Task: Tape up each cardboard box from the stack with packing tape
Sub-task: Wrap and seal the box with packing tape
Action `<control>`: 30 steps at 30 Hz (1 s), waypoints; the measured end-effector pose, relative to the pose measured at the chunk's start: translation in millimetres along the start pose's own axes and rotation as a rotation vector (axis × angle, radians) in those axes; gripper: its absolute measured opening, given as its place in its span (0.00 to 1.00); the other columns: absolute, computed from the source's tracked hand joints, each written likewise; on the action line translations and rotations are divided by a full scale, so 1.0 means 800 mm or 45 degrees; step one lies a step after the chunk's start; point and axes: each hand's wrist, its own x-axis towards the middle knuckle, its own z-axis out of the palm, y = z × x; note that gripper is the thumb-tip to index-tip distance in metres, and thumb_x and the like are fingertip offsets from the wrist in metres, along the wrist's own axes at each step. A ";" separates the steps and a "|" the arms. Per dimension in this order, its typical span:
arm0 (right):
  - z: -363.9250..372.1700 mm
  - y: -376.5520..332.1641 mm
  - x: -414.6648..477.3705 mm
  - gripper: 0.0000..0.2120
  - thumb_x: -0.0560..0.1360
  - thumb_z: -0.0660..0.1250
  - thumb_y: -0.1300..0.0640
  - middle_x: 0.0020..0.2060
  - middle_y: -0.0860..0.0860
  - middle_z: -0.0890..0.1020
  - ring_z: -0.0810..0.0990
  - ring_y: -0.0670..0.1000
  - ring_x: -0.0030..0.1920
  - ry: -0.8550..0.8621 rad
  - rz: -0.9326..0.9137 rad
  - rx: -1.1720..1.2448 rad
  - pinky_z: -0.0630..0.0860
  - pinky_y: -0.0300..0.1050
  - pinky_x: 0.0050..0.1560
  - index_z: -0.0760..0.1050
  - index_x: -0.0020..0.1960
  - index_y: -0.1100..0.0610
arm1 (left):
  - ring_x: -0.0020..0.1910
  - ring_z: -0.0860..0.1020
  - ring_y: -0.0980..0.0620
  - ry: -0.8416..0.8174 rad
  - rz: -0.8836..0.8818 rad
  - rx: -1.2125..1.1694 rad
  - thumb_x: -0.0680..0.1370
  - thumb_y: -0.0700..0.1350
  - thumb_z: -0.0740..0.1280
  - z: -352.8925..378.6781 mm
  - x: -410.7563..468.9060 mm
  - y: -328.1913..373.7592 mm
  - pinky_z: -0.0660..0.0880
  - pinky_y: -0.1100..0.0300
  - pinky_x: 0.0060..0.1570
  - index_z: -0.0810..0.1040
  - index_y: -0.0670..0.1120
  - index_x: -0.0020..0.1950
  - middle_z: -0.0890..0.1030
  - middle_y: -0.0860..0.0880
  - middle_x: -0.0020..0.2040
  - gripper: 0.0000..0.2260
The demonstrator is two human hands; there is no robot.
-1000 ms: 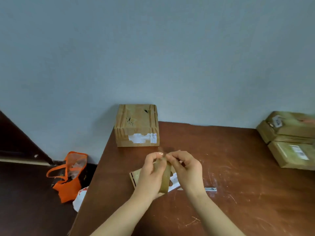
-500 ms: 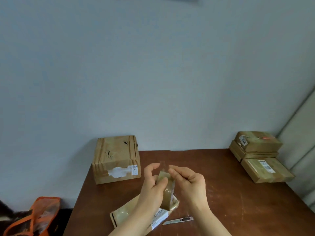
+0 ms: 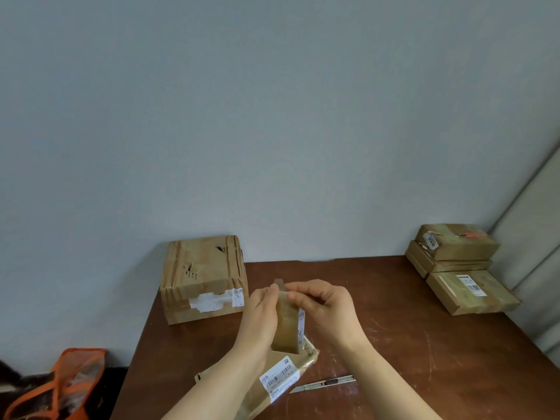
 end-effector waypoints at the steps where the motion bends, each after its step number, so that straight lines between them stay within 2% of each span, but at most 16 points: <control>1: 0.000 0.001 0.001 0.12 0.70 0.74 0.62 0.40 0.41 0.84 0.82 0.41 0.45 0.000 -0.002 -0.016 0.77 0.34 0.46 0.82 0.43 0.44 | 0.55 0.77 0.50 -0.005 -0.006 -0.016 0.82 0.54 0.57 0.000 0.002 0.000 0.73 0.48 0.62 0.75 0.51 0.55 0.79 0.48 0.53 0.11; 4: 0.003 0.002 0.005 0.13 0.70 0.74 0.61 0.38 0.43 0.84 0.81 0.40 0.45 0.036 0.004 -0.077 0.77 0.34 0.47 0.81 0.44 0.42 | 0.54 0.77 0.50 -0.017 -0.010 -0.005 0.82 0.53 0.57 -0.001 0.005 0.003 0.73 0.47 0.62 0.75 0.51 0.55 0.79 0.47 0.53 0.10; 7: 0.005 0.005 0.009 0.13 0.71 0.73 0.59 0.41 0.44 0.83 0.81 0.40 0.45 0.072 0.033 -0.172 0.78 0.38 0.49 0.79 0.41 0.40 | 0.52 0.78 0.49 -0.029 0.002 0.002 0.82 0.53 0.57 -0.003 0.008 0.003 0.74 0.48 0.60 0.76 0.50 0.53 0.80 0.46 0.51 0.11; 12: 0.008 0.013 0.010 0.13 0.74 0.69 0.58 0.42 0.45 0.81 0.79 0.43 0.44 0.071 -0.026 -0.365 0.78 0.43 0.48 0.77 0.39 0.40 | 0.51 0.78 0.52 -0.064 0.085 0.084 0.82 0.48 0.60 -0.006 0.009 -0.003 0.73 0.59 0.49 0.74 0.49 0.55 0.80 0.46 0.52 0.06; 13: 0.009 0.014 0.010 0.13 0.75 0.69 0.58 0.42 0.45 0.81 0.79 0.44 0.44 0.067 -0.026 -0.384 0.78 0.44 0.48 0.76 0.39 0.40 | 0.51 0.79 0.52 -0.077 0.088 0.085 0.81 0.47 0.62 -0.006 0.008 -0.005 0.74 0.59 0.50 0.72 0.51 0.57 0.80 0.46 0.52 0.05; 15: 0.009 0.017 0.011 0.13 0.75 0.68 0.58 0.43 0.45 0.80 0.79 0.44 0.44 0.055 -0.008 -0.393 0.77 0.45 0.49 0.75 0.39 0.40 | 0.49 0.81 0.52 -0.129 0.102 0.054 0.80 0.46 0.64 -0.010 0.009 -0.008 0.77 0.55 0.53 0.63 0.61 0.62 0.82 0.46 0.48 0.16; 17: 0.007 0.020 0.011 0.12 0.75 0.68 0.58 0.43 0.45 0.80 0.78 0.44 0.45 0.026 0.009 -0.415 0.77 0.45 0.49 0.75 0.39 0.42 | 0.45 0.82 0.52 -0.206 0.151 0.123 0.80 0.45 0.64 -0.015 0.012 -0.010 0.79 0.52 0.52 0.63 0.68 0.63 0.83 0.47 0.44 0.20; 20: 0.004 0.025 0.011 0.08 0.76 0.68 0.56 0.44 0.46 0.80 0.78 0.44 0.45 -0.004 0.026 -0.429 0.76 0.43 0.49 0.77 0.41 0.44 | 0.47 0.82 0.50 -0.249 0.216 0.301 0.81 0.45 0.62 -0.018 0.014 -0.009 0.79 0.46 0.52 0.75 0.58 0.57 0.83 0.48 0.47 0.09; 22: 0.002 0.026 0.012 0.07 0.76 0.67 0.56 0.44 0.46 0.80 0.77 0.44 0.45 -0.010 0.048 -0.427 0.76 0.41 0.48 0.77 0.41 0.44 | 0.47 0.82 0.45 -0.205 0.228 0.325 0.80 0.46 0.63 -0.017 0.015 -0.010 0.79 0.43 0.50 0.77 0.53 0.52 0.83 0.46 0.46 0.04; 26: -0.004 0.030 0.010 0.05 0.75 0.69 0.56 0.44 0.45 0.78 0.77 0.44 0.45 0.021 0.080 -0.427 0.74 0.38 0.46 0.79 0.42 0.47 | 0.44 0.82 0.44 -0.174 0.259 0.322 0.80 0.46 0.64 -0.012 0.018 -0.018 0.80 0.42 0.48 0.78 0.50 0.48 0.82 0.45 0.43 0.04; 28: -0.007 0.032 0.007 0.03 0.74 0.71 0.56 0.46 0.43 0.75 0.77 0.42 0.46 0.067 0.088 -0.396 0.74 0.36 0.47 0.81 0.42 0.49 | 0.44 0.81 0.44 -0.154 0.305 0.375 0.80 0.47 0.64 -0.008 0.021 -0.024 0.79 0.45 0.49 0.79 0.49 0.48 0.82 0.44 0.43 0.05; 30: -0.010 0.035 0.005 0.03 0.71 0.73 0.57 0.43 0.43 0.79 0.79 0.41 0.42 0.113 0.176 -0.294 0.75 0.35 0.45 0.82 0.39 0.52 | 0.43 0.78 0.49 -0.143 0.339 0.441 0.80 0.46 0.63 -0.003 0.021 -0.028 0.76 0.54 0.47 0.79 0.46 0.49 0.81 0.46 0.44 0.07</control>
